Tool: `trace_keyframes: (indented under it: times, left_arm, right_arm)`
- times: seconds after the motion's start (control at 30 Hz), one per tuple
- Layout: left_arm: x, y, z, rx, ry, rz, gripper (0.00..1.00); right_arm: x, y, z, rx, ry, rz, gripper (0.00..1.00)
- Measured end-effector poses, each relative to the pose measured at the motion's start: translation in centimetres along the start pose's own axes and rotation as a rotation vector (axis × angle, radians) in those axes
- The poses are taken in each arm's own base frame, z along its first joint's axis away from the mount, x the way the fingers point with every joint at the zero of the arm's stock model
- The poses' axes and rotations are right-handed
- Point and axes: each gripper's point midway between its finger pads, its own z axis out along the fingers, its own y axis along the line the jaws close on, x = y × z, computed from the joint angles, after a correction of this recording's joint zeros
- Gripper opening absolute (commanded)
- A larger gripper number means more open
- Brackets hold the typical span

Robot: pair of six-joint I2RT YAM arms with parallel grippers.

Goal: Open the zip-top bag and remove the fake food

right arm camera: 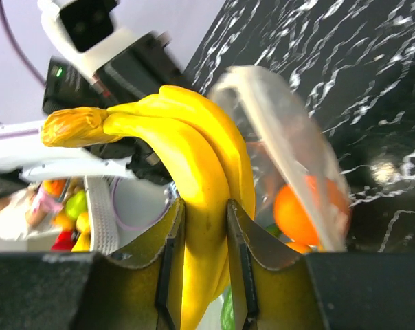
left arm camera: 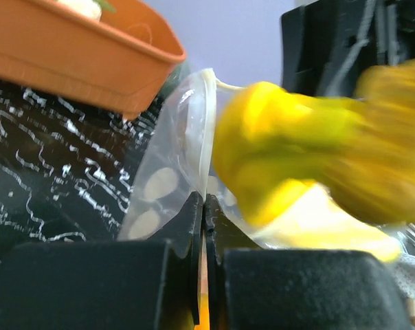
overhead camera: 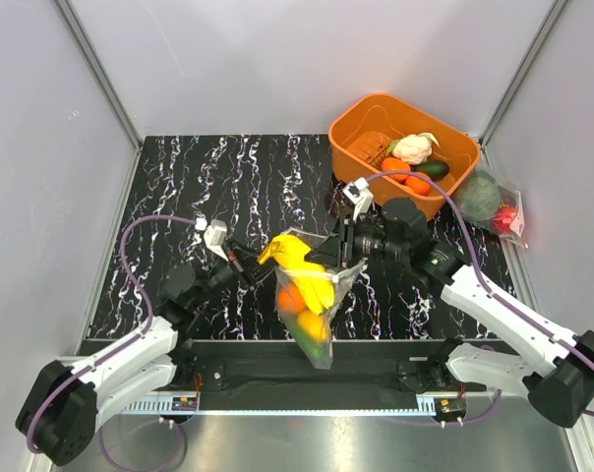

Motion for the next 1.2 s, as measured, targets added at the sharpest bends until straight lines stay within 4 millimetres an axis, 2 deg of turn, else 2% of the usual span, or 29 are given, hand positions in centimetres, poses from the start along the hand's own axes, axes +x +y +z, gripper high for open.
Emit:
trace_keyframes:
  times: [0.23,0.47,0.6,0.8,1.03,1.2]
  left_arm:
    - [1.1,1.8,1.3,-0.056,0.072,-0.026,0.0]
    - [1.6,2.1,2.0,-0.047,0.105,-0.026,0.0]
    - [2.5,2.2,1.5,-0.041,0.126,-0.034,0.0]
    - [3.5,2.0,1.1,-0.032,0.166,-0.043,0.0]
    - [4.5,2.4,1.0,-0.047,0.211,-0.048,0.0]
    - [4.0,2.5,1.6,-0.063,0.233,-0.024,0.0]
  right_arm:
    - [1.7,0.0,0.9,-0.06,0.106,-0.006,0.0]
    - [0.2,0.9,0.8,-0.075,0.06,-0.06,0.0]
    - [-1.7,0.8,0.8,-0.047,-0.024,-0.115,0.0]
    - [-5.8,0.8,1.1,0.004,-0.196,-0.201,0.0]
    - [-9.5,1.6,1.2,-0.001,-0.362,-0.206,0.0]
    - [-11.3,0.2,0.7,0.116,-0.412,-0.228,0.0]
